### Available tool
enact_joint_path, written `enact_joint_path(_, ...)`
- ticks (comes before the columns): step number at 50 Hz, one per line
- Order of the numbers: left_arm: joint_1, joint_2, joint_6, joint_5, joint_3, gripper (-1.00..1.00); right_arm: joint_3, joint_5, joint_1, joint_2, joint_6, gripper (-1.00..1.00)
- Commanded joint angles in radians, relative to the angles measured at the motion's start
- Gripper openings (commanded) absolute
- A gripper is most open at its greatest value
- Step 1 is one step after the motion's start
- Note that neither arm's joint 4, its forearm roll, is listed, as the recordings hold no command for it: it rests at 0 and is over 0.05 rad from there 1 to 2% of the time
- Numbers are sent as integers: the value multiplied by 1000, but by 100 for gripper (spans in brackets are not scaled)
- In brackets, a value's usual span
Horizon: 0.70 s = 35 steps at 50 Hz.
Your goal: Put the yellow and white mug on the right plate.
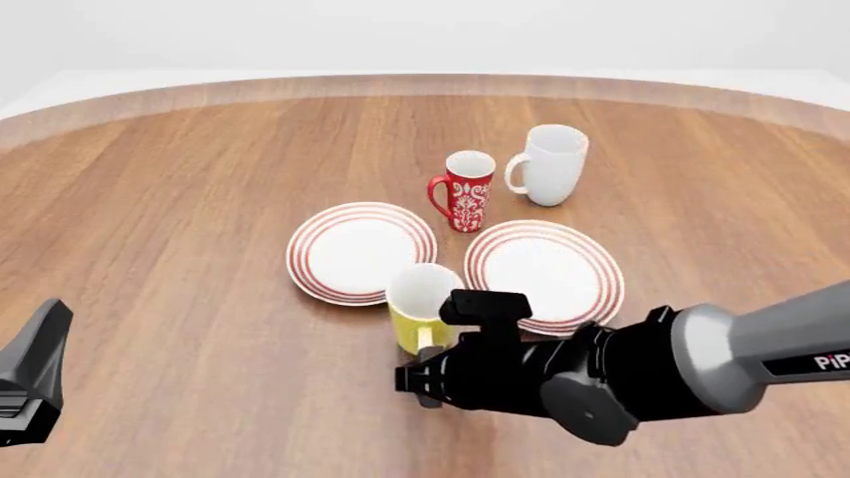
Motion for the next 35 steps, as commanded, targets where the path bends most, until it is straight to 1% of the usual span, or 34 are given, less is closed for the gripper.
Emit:
enact_joint_path(1,0,0,0,0,0,100,4,-10,-8,-2,-2,-100)
enact_joint_path(10,0,0,0,0,0,100,15,-5,-18,-25,-9,-100)
enact_joint_path(19,0,0,0,0,0,100,15,54,-40,-96,-41,-100)
enact_joint_path(35,0,0,0,0,0,100,15,117,-55,-171,-68,-100)
